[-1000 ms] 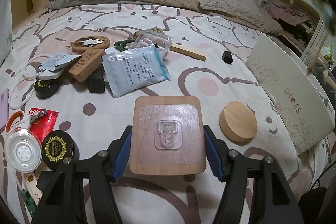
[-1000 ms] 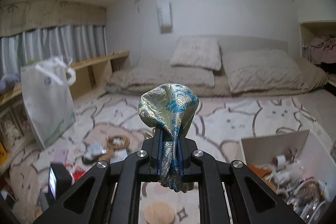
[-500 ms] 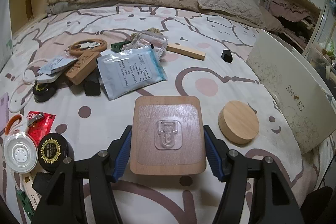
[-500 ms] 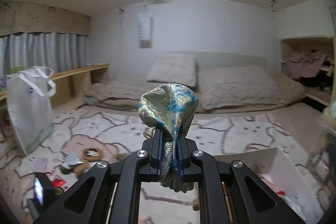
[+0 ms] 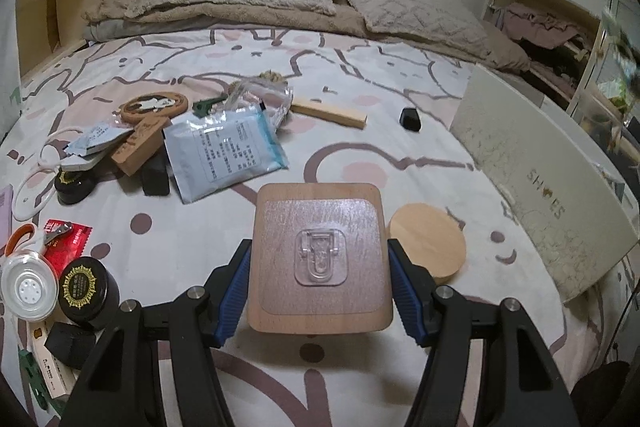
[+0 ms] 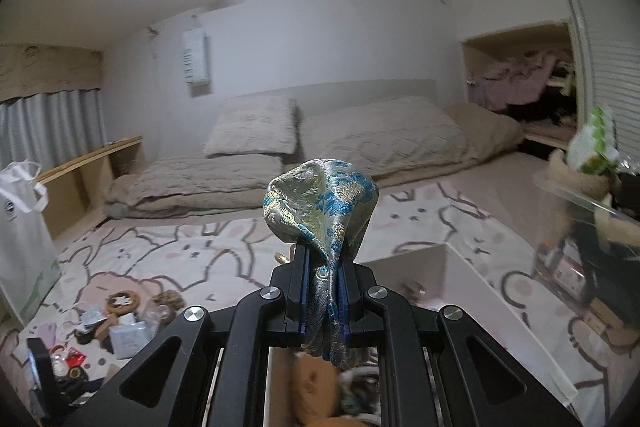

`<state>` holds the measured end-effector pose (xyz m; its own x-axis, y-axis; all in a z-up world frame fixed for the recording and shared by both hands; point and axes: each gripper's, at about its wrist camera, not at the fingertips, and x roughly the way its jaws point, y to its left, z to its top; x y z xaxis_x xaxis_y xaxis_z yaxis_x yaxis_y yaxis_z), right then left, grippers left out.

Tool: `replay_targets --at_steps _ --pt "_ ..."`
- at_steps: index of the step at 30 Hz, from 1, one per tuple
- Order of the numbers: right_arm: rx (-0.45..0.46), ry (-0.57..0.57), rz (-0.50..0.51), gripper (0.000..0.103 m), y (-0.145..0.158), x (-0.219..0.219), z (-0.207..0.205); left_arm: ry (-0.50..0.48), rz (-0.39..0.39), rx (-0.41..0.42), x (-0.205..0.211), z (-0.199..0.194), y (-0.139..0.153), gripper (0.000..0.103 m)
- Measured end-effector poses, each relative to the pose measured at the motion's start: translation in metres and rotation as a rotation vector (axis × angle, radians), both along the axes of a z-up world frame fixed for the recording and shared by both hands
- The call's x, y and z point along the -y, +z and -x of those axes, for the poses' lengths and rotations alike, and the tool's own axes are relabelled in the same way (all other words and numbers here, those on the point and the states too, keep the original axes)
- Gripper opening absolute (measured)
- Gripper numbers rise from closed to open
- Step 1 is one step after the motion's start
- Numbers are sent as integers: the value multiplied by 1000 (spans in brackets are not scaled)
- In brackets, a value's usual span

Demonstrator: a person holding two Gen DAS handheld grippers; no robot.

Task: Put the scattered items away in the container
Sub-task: 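Carry the pouch and wooden block over the SHOES box with both tools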

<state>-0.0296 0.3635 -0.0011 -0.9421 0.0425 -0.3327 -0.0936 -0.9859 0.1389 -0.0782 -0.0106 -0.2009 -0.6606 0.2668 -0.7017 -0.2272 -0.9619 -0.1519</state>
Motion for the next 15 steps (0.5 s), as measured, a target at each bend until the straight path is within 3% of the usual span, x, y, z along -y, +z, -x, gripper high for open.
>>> replay_targets --at_steps 9,15 --pt "113 -47 41 12 -23 -29 23 -6 3 -46 -5 -15 16 64" --pt "230 -18 122 12 -43 -41 50 -77 28 -94 -25 -22 33 64"
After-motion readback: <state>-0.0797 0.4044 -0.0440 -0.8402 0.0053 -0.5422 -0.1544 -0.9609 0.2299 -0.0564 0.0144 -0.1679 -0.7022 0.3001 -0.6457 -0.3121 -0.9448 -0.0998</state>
